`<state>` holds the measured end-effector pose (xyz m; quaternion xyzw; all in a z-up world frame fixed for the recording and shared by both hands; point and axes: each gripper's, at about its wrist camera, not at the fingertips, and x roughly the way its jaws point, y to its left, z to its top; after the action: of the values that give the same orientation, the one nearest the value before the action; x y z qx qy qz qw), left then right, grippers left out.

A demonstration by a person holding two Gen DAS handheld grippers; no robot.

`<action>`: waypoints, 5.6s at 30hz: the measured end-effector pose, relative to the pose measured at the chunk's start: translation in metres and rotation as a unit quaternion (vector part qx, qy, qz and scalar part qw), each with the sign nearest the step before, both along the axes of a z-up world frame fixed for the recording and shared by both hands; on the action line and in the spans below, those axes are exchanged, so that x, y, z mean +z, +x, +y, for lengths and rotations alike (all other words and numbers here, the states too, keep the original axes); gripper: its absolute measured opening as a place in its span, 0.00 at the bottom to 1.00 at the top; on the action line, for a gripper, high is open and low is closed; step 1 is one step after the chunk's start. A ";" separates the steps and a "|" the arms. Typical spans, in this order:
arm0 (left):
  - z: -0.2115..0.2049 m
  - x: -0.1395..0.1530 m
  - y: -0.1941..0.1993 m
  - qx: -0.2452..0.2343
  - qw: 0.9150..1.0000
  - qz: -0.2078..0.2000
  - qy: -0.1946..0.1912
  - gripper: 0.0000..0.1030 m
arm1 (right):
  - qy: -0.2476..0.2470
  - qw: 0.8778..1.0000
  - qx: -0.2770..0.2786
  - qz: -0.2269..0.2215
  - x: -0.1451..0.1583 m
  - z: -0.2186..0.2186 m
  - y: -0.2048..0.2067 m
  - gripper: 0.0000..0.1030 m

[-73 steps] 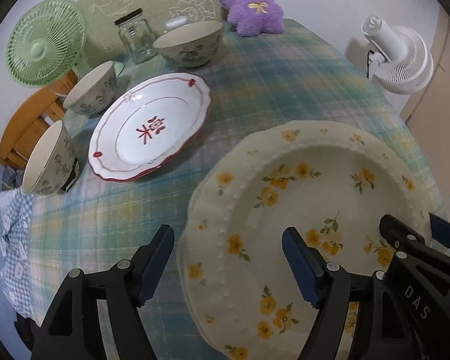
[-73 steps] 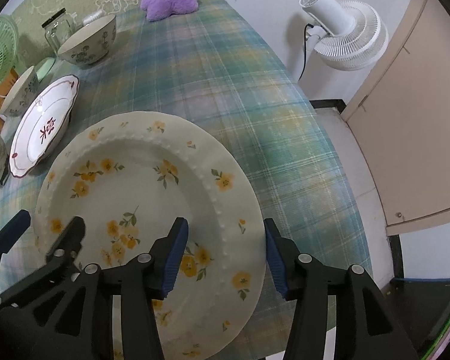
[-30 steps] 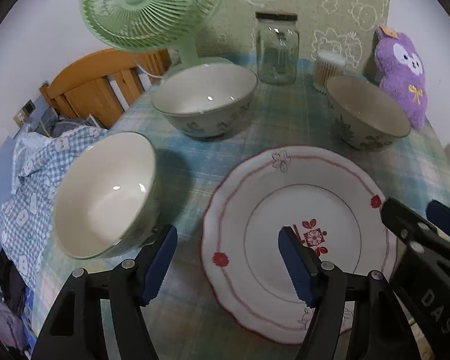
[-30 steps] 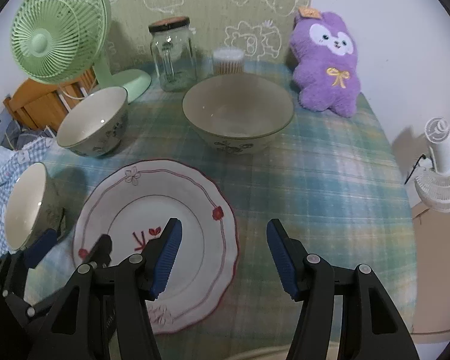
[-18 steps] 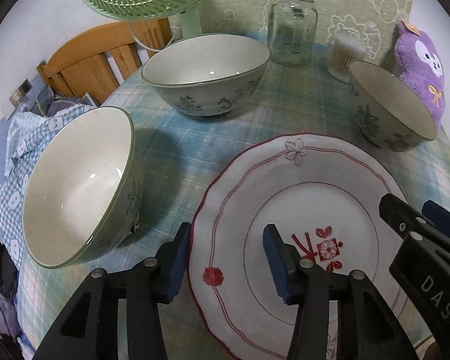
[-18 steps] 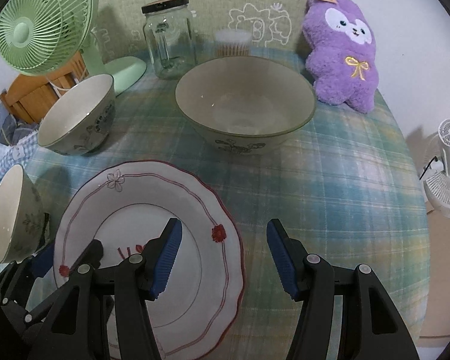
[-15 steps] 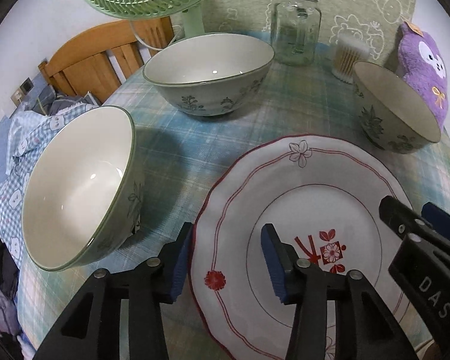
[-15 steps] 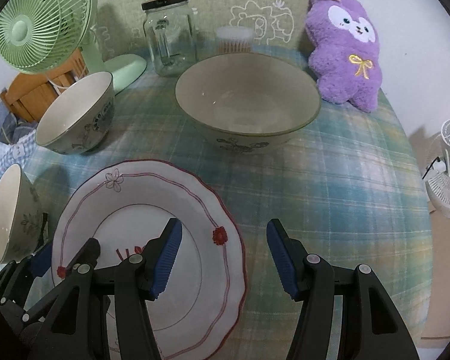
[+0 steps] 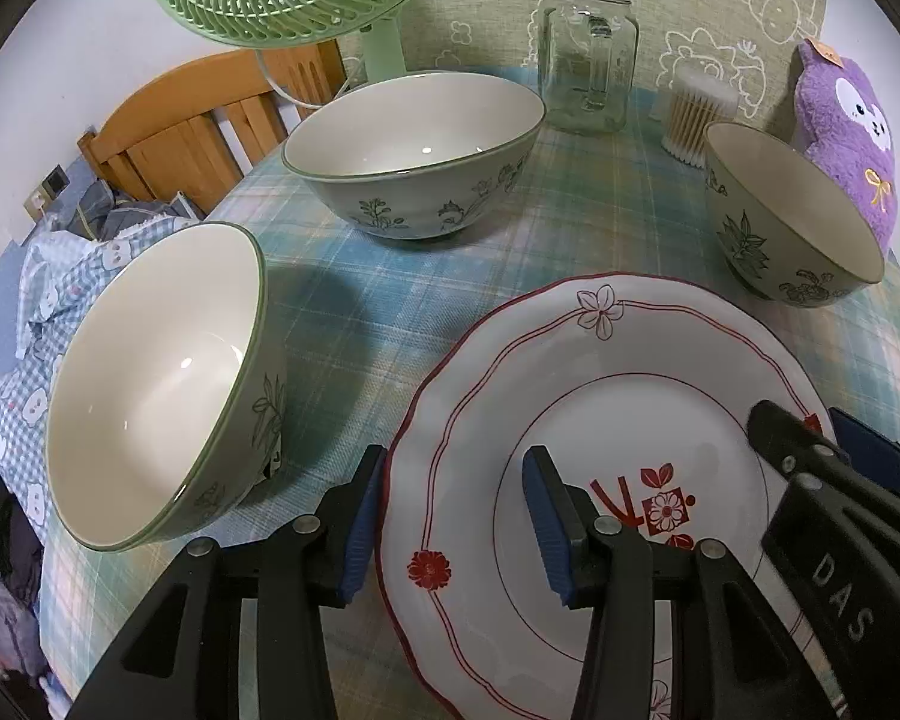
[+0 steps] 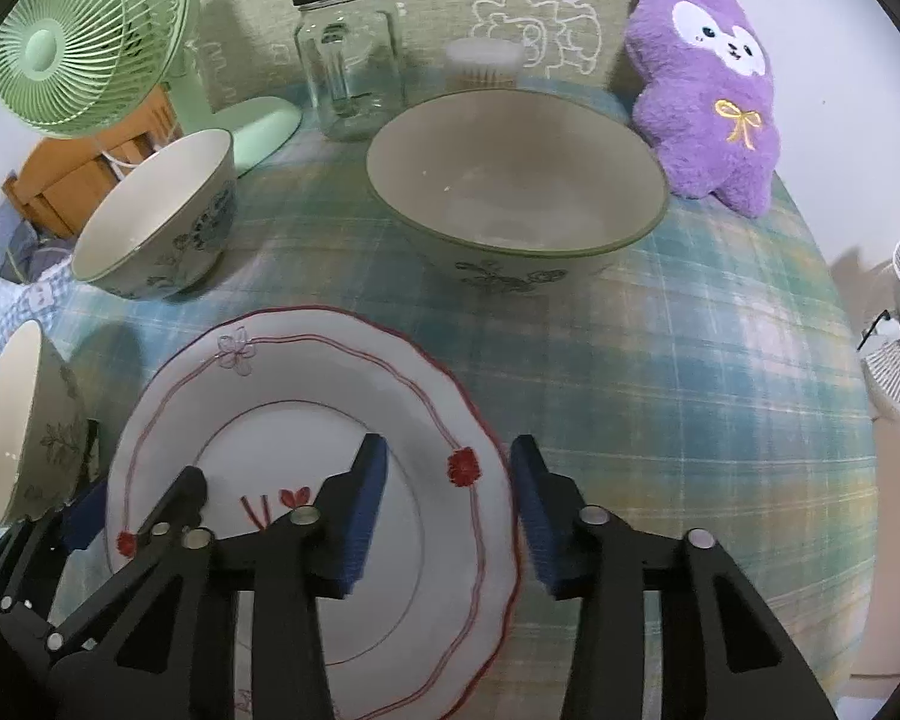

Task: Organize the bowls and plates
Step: 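Move both grippers to the rim of the red-rimmed white plate, then close both grippers on the red-rimmed plate rim and lift it, then carry the red-rimmed plate over the stacked yellow-flowered plates, then lower the red-rimmed plate onto the stack and open both grippers, then move both grippers to the rim of a cream floral bowl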

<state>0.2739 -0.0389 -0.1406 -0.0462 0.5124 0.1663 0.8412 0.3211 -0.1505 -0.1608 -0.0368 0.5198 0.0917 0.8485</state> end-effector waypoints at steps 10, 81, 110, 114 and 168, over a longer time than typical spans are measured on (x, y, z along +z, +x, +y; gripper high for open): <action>-0.005 0.002 -0.005 -0.016 1.000 0.009 0.014 0.40 | -0.025 1.000 -0.002 -0.001 0.004 -0.003 -0.006 0.34; -0.152 0.029 -0.153 -0.272 0.962 0.005 0.032 0.39 | -0.042 0.970 -0.238 0.018 0.030 -0.152 -0.219 0.34; -0.155 0.044 -0.139 -0.254 0.967 0.012 -0.016 0.69 | 0.000 0.984 -0.180 0.015 0.049 -0.152 -0.197 0.67; -0.147 0.061 -0.132 -0.230 0.973 -0.003 -0.024 0.70 | 0.019 0.989 -0.148 -0.007 0.068 -0.143 -0.183 0.67; 0.164 0.052 -0.052 -0.148 0.987 -0.057 0.002 0.52 | 0.009 0.994 -0.089 -0.057 0.084 0.184 -0.077 0.58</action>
<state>0.2215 0.1247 -0.0881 0.0225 0.4648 0.0378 0.8843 0.2445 0.0337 -0.0769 0.0119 0.4713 0.0180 0.8817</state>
